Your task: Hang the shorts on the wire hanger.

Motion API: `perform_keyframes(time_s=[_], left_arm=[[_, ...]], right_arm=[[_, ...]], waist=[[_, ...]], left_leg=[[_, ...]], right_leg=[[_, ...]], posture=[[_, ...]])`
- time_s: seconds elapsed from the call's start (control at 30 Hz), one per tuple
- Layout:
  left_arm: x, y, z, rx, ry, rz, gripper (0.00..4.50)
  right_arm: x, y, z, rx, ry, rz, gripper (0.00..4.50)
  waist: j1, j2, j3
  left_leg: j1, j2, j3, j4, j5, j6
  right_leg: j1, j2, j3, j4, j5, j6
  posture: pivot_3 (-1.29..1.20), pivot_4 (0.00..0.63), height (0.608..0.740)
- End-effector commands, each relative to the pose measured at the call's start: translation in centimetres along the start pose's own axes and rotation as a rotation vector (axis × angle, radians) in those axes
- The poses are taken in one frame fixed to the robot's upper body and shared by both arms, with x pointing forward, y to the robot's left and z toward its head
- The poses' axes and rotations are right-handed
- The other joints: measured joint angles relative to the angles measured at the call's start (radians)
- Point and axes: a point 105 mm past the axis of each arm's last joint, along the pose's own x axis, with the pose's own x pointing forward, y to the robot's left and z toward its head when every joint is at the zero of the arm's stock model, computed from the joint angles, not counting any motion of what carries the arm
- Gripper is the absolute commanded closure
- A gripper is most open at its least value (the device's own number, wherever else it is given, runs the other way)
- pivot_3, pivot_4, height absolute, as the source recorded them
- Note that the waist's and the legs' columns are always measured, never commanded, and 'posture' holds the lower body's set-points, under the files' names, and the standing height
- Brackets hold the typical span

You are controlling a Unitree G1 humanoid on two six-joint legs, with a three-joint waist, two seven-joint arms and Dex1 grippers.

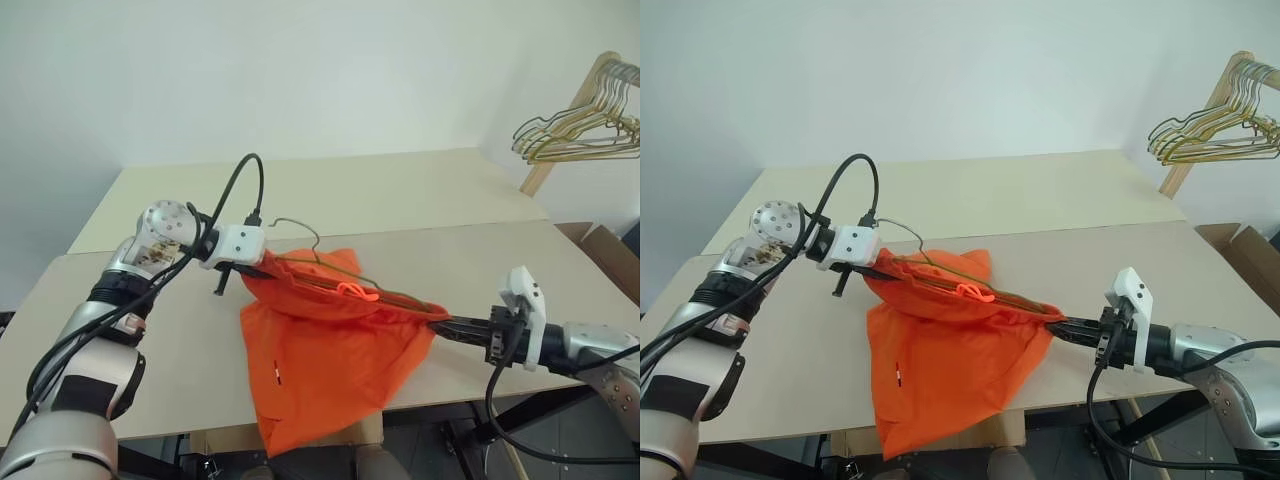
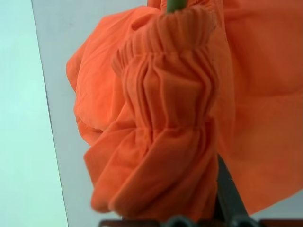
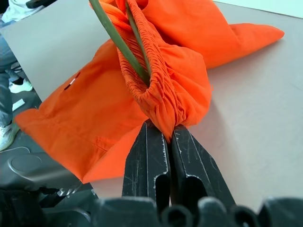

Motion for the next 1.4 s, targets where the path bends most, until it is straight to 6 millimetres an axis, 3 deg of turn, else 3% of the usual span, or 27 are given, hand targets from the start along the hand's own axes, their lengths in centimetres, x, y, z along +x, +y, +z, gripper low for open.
perform_keyframes(time_s=[0.03, 0.3, 0.53, 0.87, 1.0, 1.1, 1.4], left_arm=[[-2.7, -0.8, -2.6, -0.061, 0.121, -0.017, 4.50], [-3.5, -2.2, -3.1, -0.024, 0.141, -0.121, 4.50], [-3.7, -2.1, -4.4, -0.025, 0.219, -0.098, 4.50], [-1.8, -2.0, -3.5, -0.025, 0.164, -0.105, 4.50], [-1.0, -2.0, -2.9, -0.003, 0.137, -0.116, 4.50], [-0.3, -0.9, -1.7, -0.006, 0.078, -0.080, 4.50], [1.6, -1.1, -0.8, 0.045, 0.076, -0.148, 4.50]], right_arm=[[-2.5, -1.9, 0.8, -0.029, 0.001, -0.121, 4.49], [-3.0, -2.5, 0.0, -0.014, 0.023, -0.152, 4.49], [-3.2, -2.6, 0.4, -0.018, 0.007, -0.154, 4.49], [-1.8, -1.1, 3.2, -0.117, -0.060, -0.079, 4.49], [-1.0, -0.8, 3.1, -0.131, -0.047, -0.068, 4.49], [-0.2, -0.5, 3.0, -0.162, -0.041, -0.065, 4.49], [0.8, 1.0, 5.6, -0.190, -0.145, 0.002, 4.49]], waist=[[-0.001, 0.000, 0.000], [-0.003, 0.000, 0.000], [-0.004, 0.000, 0.000], [-0.006, 0.000, 0.000], [-0.006, 0.000, 0.000], [-0.004, 0.000, 0.000], [-0.007, 0.000, 0.000]], left_leg=[[0.000, 0.000, 0.000, 0.000, 0.000, 0.000], [0.000, 0.000, 0.000, 0.000, 0.000, 0.000], [0.000, 0.000, 0.000, 0.000, 0.000, 0.000], [0.000, 0.000, 0.000, 0.000, 0.000, 0.000], [0.000, 0.000, 0.000, 0.000, 0.000, 0.000], [-0.001, 0.000, 0.000, 0.000, 0.000, 0.000], [-0.001, 0.000, -0.001, 0.000, 0.000, 0.000]], right_leg=[[0.000, 0.000, 0.000, 0.000, 0.000, 0.000], [0.000, 0.000, 0.000, 0.000, 0.000, 0.000], [0.000, 0.000, 0.000, 0.000, 0.000, 0.000], [0.000, 0.000, 0.000, 0.000, 0.000, 0.000], [0.000, 0.000, -0.001, 0.000, 0.000, 0.000], [-0.001, 0.000, -0.001, 0.000, 0.000, 0.000], [-0.001, 0.000, -0.001, 0.000, 0.000, 0.000]], posture=[[-0.20, 0.000, 0.740], [-0.20, 0.000, 0.740], [-0.20, 0.000, 0.740], [-0.21, 0.000, 0.740], [-0.21, 0.000, 0.740], [-0.21, 0.000, 0.740], [-0.22, 0.000, 0.740]])
